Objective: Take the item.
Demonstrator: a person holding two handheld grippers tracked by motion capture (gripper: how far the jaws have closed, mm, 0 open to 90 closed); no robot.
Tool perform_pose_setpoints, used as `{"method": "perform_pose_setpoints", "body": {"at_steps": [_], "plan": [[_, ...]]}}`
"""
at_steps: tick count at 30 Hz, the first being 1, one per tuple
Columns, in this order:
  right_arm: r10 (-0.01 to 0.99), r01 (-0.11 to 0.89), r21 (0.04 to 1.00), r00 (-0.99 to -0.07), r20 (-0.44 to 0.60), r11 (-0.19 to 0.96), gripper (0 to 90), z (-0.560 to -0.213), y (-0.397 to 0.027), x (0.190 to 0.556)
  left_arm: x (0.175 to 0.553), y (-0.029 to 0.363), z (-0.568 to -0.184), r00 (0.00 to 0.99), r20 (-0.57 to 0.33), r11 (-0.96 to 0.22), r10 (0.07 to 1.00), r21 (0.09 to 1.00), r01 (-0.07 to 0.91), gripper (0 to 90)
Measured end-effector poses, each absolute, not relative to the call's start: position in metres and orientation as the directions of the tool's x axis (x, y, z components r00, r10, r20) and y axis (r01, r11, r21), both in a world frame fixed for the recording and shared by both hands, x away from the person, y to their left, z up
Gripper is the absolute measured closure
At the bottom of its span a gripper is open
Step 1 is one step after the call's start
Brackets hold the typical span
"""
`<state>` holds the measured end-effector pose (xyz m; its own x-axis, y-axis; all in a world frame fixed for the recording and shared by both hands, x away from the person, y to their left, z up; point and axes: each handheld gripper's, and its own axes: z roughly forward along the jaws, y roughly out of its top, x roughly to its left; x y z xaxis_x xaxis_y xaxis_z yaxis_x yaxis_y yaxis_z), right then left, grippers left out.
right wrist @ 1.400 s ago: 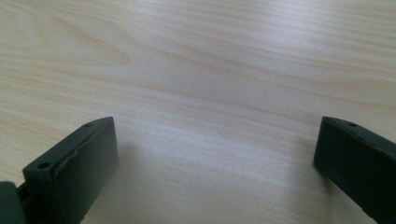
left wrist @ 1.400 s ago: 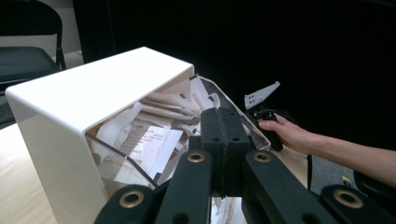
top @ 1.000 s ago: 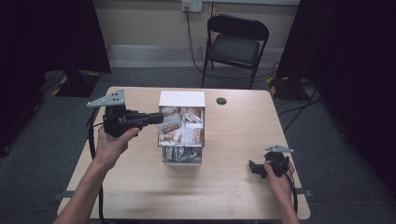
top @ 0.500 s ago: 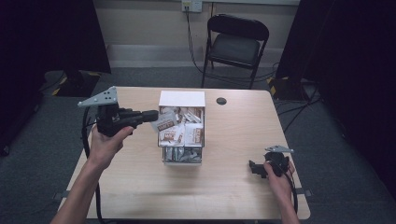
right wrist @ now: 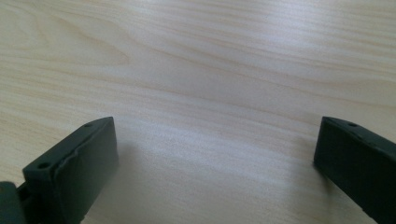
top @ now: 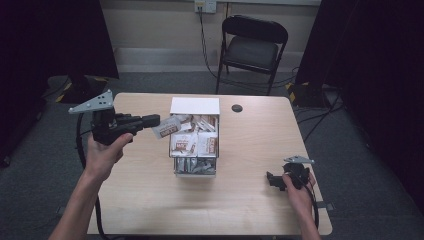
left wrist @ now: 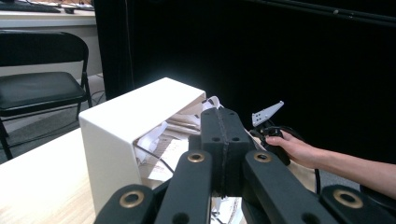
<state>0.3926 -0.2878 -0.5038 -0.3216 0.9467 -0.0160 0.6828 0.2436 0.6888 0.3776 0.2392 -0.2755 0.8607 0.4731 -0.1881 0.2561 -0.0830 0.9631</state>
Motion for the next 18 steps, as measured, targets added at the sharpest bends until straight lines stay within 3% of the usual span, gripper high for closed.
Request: {"method": "perform_pose_setpoints", "body": {"at_steps": [18], "plan": [[0.947,0.683,0.689,-0.322,-0.016,0.244,0.0,-0.504,-0.288,0.393,0.373,0.268,-0.268,0.837,-0.182,-0.063,0.516,0.967,0.248,90.0]]}}
